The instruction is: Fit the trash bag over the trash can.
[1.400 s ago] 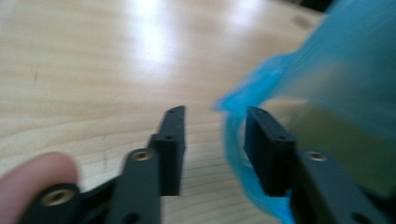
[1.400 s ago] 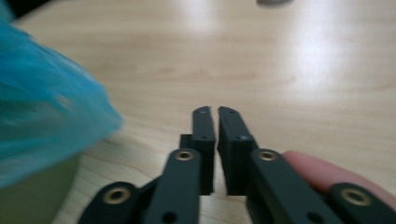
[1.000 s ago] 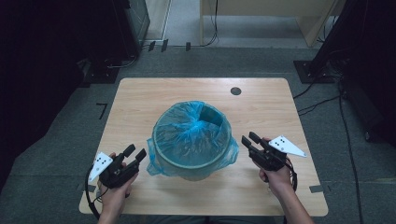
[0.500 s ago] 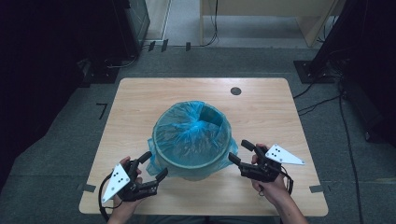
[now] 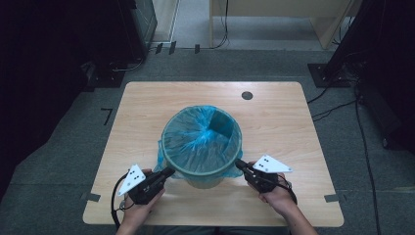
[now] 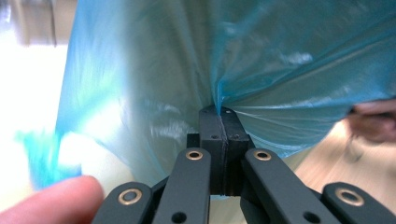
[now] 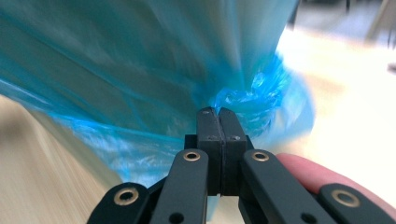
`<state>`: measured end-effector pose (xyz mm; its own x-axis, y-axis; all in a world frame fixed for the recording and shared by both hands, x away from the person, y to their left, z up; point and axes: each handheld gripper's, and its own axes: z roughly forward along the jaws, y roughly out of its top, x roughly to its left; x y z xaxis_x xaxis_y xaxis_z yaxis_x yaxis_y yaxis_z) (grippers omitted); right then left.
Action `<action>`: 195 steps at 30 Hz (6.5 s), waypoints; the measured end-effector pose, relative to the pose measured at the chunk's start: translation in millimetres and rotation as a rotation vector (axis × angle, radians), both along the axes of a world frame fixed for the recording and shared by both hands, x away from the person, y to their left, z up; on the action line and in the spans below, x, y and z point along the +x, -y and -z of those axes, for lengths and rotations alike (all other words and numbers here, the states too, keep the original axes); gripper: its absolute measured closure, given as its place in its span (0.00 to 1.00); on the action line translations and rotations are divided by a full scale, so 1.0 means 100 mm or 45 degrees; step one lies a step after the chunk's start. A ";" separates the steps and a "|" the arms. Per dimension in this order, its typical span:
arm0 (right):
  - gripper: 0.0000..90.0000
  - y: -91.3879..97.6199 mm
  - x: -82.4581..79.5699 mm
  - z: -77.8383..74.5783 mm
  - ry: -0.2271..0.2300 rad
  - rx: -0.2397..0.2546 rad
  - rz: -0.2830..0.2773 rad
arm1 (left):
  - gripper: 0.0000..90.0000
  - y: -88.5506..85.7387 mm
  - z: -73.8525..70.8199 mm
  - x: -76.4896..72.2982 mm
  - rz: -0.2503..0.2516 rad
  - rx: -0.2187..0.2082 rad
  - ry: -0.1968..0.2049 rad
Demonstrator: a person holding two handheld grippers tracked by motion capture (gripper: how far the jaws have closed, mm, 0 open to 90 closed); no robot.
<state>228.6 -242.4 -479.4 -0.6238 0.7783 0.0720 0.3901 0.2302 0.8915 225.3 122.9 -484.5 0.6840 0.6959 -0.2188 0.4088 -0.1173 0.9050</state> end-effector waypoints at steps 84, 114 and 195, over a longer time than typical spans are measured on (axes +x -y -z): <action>0.90 -0.09 0.38 -0.13 0.168 0.186 0.395 | 0.55 0.03 -0.05 0.47 -0.369 -0.099 0.019; 0.98 0.40 0.48 -0.77 0.325 0.137 0.026 | 0.00 -0.61 0.35 0.39 -0.562 0.504 -0.305; 1.00 -1.38 0.61 -1.18 0.274 -0.902 -1.556 | 0.00 -0.62 0.35 0.44 -0.553 0.507 -0.303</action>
